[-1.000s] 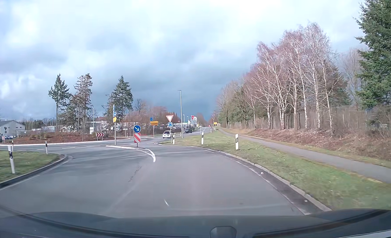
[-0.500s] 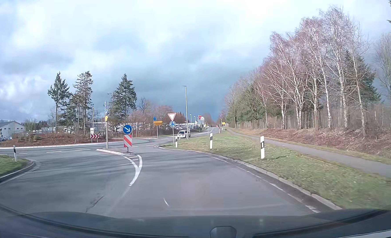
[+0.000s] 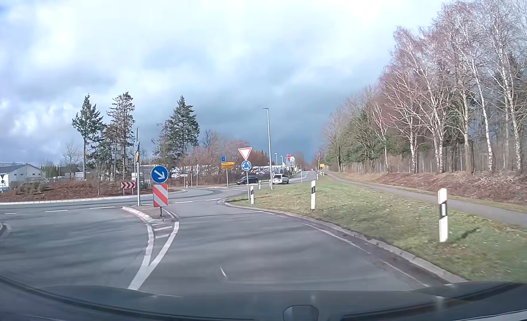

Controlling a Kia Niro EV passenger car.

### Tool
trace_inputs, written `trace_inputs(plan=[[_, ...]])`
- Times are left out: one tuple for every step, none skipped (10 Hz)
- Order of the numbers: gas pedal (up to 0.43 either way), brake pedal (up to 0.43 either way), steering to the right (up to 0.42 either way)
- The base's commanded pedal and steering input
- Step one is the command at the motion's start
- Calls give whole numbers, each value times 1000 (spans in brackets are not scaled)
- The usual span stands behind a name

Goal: Follow the waypoints while adhering to traffic rules and regulations

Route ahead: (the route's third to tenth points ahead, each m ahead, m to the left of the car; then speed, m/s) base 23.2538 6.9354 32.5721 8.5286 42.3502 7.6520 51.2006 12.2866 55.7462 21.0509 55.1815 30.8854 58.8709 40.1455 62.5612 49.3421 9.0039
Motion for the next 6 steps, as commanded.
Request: trace_inputs(plan=[[0, 0, -76], [0, 0, -76], [0, 0, -77], [0, 0, -81], [0, 0, -84], [0, 0, -84]])
